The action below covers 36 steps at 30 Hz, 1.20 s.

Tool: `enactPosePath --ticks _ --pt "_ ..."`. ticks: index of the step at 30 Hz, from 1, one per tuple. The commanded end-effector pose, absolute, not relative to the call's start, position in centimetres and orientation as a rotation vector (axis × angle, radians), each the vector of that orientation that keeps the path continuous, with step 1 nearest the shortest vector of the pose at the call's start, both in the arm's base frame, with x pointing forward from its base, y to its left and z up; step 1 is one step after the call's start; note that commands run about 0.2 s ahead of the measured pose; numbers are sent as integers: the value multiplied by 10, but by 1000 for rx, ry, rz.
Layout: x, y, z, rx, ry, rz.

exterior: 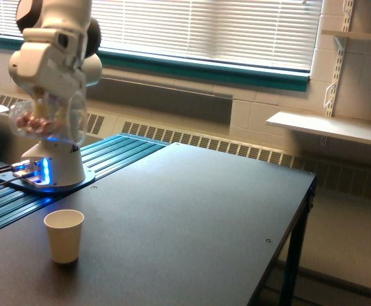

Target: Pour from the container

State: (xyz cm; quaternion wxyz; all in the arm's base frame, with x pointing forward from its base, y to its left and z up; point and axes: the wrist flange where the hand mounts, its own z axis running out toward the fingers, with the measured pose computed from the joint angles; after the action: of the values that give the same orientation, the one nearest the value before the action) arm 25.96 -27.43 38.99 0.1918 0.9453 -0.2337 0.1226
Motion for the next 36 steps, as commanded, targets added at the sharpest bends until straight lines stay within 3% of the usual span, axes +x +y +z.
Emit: enactPosePath --ticks 1,36 --pt "238 -282 368 2677 -511 226" --pt "263 -306 304 2591 -536 -38"
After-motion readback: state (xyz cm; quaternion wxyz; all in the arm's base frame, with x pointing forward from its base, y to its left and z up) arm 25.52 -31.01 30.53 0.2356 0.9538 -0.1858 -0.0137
